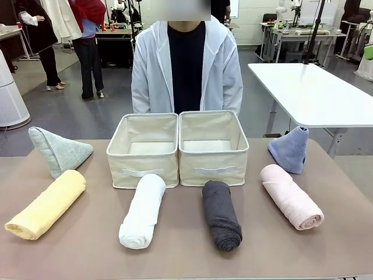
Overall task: Sort the towels based on their folding style.
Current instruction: Pick up one triangle-folded towel and place it in the left Fabric basket.
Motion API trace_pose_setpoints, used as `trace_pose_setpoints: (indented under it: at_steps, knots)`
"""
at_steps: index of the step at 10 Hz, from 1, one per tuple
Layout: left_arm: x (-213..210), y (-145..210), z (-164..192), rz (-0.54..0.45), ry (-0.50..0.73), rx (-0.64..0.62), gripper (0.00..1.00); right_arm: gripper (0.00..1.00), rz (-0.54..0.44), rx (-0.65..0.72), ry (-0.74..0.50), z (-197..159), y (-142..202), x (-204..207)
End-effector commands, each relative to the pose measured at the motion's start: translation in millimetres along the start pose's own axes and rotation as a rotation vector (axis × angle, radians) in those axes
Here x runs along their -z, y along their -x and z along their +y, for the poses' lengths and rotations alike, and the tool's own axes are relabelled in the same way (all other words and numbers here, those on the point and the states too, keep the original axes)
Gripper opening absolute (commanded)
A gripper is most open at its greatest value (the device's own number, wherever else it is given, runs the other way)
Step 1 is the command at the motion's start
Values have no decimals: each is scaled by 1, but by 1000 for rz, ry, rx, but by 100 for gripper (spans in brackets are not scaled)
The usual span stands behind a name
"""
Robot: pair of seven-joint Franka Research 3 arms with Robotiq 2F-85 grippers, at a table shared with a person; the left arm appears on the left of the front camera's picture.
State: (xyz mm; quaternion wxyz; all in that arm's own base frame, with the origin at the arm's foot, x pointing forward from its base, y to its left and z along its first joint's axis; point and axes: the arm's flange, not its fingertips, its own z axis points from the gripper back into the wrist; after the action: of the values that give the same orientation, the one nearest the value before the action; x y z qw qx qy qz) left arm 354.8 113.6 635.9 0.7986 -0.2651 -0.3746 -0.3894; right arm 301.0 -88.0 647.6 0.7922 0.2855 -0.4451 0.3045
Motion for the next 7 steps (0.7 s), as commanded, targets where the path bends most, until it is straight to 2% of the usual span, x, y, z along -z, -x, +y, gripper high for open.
trace_pose_setpoints:
  at_steps: [1, 3, 4, 7]
  knots:
    - [-3, -2, -7, 21, -13, -24, 100, 100, 98, -4, -21, 1, 4, -10]
    - [1, -7, -10, 93, -42, -77, 100, 100, 145, -7, 2, 4, 0, -11]
    - [-4, 0, -3, 18, -19, -17, 100, 100, 58, 15, -19, 2, 7, -7]
    - [-4, 0, -3, 18, -19, -17, 100, 100, 58, 15, -19, 2, 7, -7]
